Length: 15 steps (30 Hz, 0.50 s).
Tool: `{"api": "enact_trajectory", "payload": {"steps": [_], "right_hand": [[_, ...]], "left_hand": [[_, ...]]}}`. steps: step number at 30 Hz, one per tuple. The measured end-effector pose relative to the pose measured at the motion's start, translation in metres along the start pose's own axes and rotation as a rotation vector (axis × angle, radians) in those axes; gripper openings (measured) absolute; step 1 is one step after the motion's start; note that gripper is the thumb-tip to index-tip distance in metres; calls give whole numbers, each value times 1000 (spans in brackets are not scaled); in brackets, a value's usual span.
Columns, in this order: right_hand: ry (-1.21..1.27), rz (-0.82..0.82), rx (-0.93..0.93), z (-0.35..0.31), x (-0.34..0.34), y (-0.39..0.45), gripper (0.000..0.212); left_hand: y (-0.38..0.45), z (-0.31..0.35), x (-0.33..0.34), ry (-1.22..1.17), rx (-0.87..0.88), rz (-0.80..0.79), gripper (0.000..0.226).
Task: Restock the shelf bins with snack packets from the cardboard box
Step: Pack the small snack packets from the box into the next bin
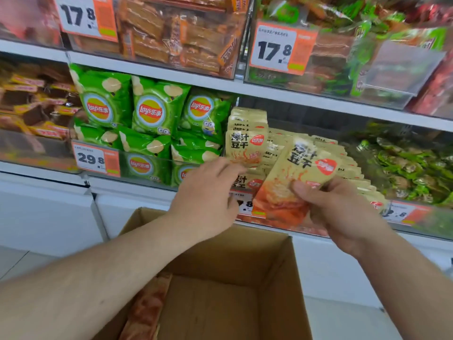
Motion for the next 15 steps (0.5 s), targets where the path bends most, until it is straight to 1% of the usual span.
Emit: {"api": "enact_trajectory", "payload": {"steps": [1, 2, 3, 5, 6, 10, 15], "right_hand": [[-20, 71, -29, -4, -6, -2, 4], [-52, 131, -58, -4, -13, -1, 7], [-91, 166, -77, -6, -16, -1, 6], [-156, 219, -104, -6, -22, -1, 1], [-169, 231, -119, -5, -24, -1, 4], [-223, 264, -167, -4, -24, -2, 11], [-295, 304, -178, -10, -21, 3, 12]], "left_hand": [[6, -2, 6, 191, 29, -1, 61], [11, -4, 13, 301, 31, -31, 69], [15, -6, 21, 346, 24, -69, 74], [20, -6, 35, 363, 14, -108, 78], [22, -7, 40, 364, 13, -102, 77], [24, -8, 47, 347, -9, -20, 72], [18, -6, 51, 319, -16, 48, 67]]}}
Point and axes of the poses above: each hand's wrist, its own y-axis towards the middle knuckle, its own x-axis out of the palm, z = x × y, the point moved 2 cm from there along y, towards the middle knuckle, and after that the axes turned 13 degrees about -z, right-handed, at the moved point
